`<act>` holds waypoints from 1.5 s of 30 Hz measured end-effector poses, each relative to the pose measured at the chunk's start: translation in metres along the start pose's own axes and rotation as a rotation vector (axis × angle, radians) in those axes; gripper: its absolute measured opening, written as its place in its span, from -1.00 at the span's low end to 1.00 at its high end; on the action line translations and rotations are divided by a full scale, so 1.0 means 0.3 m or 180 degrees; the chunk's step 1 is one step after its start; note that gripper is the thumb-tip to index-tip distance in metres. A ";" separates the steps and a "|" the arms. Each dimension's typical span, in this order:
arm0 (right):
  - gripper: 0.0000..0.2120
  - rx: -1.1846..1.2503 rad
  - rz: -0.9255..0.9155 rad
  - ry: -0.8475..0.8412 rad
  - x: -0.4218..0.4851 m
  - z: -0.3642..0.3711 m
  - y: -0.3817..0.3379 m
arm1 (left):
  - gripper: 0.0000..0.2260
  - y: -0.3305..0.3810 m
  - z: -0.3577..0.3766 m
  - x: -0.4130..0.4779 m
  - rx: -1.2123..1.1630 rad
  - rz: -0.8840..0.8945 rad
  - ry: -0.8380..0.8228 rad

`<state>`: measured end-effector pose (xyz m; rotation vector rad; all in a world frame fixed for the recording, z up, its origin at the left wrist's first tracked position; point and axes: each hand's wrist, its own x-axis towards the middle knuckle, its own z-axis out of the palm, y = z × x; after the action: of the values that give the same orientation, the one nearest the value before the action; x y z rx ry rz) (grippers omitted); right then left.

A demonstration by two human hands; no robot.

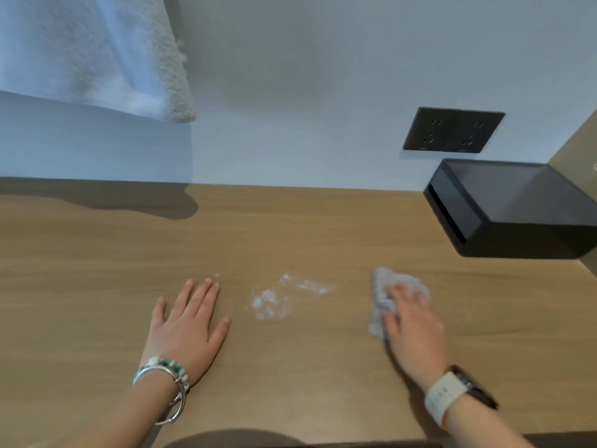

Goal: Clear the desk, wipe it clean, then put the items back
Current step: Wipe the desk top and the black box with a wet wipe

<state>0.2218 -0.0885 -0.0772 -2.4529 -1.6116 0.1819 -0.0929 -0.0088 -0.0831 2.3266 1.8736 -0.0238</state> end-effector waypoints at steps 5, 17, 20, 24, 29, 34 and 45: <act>-0.54 0.0027 0.0421 -0.0106 0.077 0.007 -0.076 | -0.20 0.000 0.000 0.006 -0.0029 -0.0031 0.0087; -0.55 -0.0033 0.0490 -0.0050 0.123 -0.013 -0.016 | -0.19 0.007 -0.012 0.008 -0.0017 -0.0003 -0.0002; -0.53 -0.0009 -0.0020 -0.0233 0.068 -0.002 -0.125 | -0.20 0.004 -0.008 0.005 0.0019 -0.0006 -0.0036; -0.45 0.0010 -0.1268 -0.0746 0.011 0.003 -0.193 | -0.26 0.004 -0.021 0.025 -0.0049 0.0076 -0.0203; -0.53 -0.0039 0.0017 -0.0394 0.226 -0.043 0.062 | -0.54 0.057 -0.090 0.135 -0.0064 0.0049 -0.0593; -0.52 0.0069 0.0110 -0.0394 0.285 -0.036 0.016 | -0.54 0.117 -0.101 0.270 -0.0028 -0.0250 -0.0578; -0.53 -0.0075 0.0114 -0.0371 0.638 -0.066 0.216 | -0.39 0.197 -0.074 0.406 0.0106 -0.0637 -0.1241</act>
<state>0.3600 0.0601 -0.0718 -2.5334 -1.6248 0.3188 -0.0108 0.1001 -0.0678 1.9627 1.8971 -0.4962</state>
